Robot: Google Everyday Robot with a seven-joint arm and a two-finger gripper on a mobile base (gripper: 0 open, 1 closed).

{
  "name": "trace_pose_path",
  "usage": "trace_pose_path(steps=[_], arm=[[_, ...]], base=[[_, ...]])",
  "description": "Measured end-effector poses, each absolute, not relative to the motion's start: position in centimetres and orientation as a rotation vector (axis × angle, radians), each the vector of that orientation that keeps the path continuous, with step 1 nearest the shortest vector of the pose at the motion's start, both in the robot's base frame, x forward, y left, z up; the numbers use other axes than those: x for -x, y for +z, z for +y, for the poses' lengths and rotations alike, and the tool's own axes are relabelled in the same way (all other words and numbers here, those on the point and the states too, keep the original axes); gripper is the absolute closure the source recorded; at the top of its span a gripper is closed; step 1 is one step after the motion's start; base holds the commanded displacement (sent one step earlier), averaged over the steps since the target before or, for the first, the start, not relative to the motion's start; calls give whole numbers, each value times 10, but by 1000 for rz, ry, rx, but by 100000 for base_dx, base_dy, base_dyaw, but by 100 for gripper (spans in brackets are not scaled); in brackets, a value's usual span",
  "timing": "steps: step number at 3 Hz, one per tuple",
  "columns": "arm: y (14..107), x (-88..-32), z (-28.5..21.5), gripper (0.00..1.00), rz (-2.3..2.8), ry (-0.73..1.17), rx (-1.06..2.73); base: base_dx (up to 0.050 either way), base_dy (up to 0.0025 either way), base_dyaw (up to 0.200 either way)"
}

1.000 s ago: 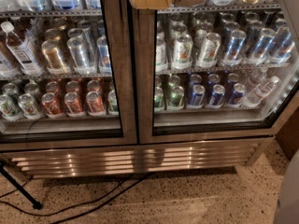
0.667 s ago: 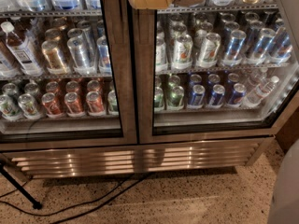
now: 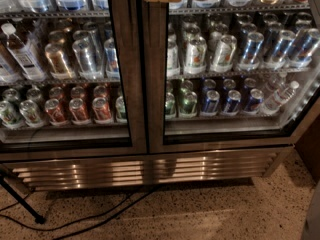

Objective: Open right fridge door

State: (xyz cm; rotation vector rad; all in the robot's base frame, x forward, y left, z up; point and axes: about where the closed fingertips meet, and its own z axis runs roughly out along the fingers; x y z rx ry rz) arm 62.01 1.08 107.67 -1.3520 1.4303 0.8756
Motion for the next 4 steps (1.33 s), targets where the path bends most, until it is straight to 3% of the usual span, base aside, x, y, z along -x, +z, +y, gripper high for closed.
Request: trace_pose_path(steps=[4], arm=[[1080,-621,11,100,1439,880,1324]], base=[[0,0,0]])
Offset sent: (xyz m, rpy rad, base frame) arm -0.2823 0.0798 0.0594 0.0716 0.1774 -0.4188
